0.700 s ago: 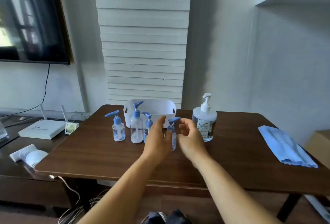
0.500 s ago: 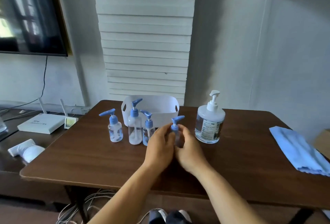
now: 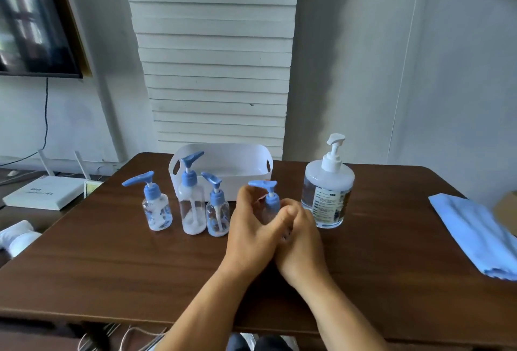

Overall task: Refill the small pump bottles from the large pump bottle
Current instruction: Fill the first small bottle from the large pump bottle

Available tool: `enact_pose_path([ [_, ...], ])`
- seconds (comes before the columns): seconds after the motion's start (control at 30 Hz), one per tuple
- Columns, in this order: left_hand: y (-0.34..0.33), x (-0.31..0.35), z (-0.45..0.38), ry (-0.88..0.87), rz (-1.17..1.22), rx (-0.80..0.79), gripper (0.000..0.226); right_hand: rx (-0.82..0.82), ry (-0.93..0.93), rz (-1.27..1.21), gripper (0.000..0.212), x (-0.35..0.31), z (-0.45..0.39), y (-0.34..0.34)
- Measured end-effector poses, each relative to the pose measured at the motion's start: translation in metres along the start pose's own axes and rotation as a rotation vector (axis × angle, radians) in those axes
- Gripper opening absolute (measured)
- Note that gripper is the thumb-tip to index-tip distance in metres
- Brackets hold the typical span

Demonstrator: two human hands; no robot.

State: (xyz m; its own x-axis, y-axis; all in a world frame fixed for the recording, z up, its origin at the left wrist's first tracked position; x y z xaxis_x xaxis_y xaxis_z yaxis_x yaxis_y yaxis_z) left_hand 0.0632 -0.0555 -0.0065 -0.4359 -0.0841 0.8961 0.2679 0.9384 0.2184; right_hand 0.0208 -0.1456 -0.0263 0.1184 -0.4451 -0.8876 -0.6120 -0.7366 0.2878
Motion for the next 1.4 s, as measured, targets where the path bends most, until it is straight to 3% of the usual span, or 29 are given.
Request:
enact_pose_path([
  [0.13, 0.005, 0.000, 0.004, -0.035, 0.133, 0.031, 0.047, 0.089, -0.084, -0.056, 0.041, 0.001, -0.002, 0.010],
  [0.2, 0.011, 0.001, 0.004, -0.034, 0.147, 0.108, 0.043, 0.112, -0.100, -0.057, 0.039, 0.003, -0.002, 0.012],
  [0.33, 0.007, 0.001, 0.003, -0.032, 0.133, 0.014, 0.057, 0.085, -0.088, -0.042, 0.036, 0.003, -0.001, 0.009],
  [0.6, 0.006, 0.002, 0.004, -0.026, 0.139, 0.045, 0.051, 0.093, -0.077, -0.105, 0.034, -0.002, 0.002, 0.011],
  [0.7, 0.012, 0.003, 0.002, -0.031, 0.135, 0.135, 0.045, 0.099, -0.077, -0.102, 0.037, -0.001, 0.001, 0.013],
  [0.83, 0.002, 0.002, -0.001, 0.049, 0.136, 0.022, 0.020, 0.062, -0.033, -0.081, 0.033, 0.000, 0.002, 0.008],
  [0.97, 0.019, 0.038, -0.009, -0.048, 0.293, 0.236, 0.019, 0.098, -0.047, -0.041, 0.033, 0.002, 0.002, 0.012],
  [1.07, 0.032, 0.062, -0.021, -0.127, 0.119, 0.345, 0.021, 0.138, -0.058, -0.081, 0.032, 0.000, 0.003, 0.013],
  [1.13, 0.026, 0.057, -0.027, -0.034, -0.129, 0.237, 0.027, 0.178, -0.046, -0.113, 0.027, -0.001, 0.003, 0.014],
  [1.23, 0.011, 0.029, -0.021, 0.085, -0.522, 0.010, 0.020, 0.213, -0.050, -0.168, 0.026, -0.002, 0.003, 0.017],
  [1.4, 0.005, -0.001, -0.015, 0.178, -0.744, -0.092, 0.018, 0.193, -0.089, -0.151, 0.044, -0.007, 0.002, 0.029],
])
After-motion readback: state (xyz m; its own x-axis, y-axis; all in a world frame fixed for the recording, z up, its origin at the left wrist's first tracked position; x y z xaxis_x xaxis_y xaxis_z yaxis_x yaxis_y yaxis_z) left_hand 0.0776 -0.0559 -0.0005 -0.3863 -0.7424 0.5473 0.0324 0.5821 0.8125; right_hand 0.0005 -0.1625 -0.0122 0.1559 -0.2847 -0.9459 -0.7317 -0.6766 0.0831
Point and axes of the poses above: each hand's wrist, its own z-axis away from the middle knuckle, its own y-axis out of the back of the hand, x = y × z, the point moved 5 cm from there along -z, towards the middle knuckle, and after that the axes turned 8 degrees about -z, right-handed, at the moved point
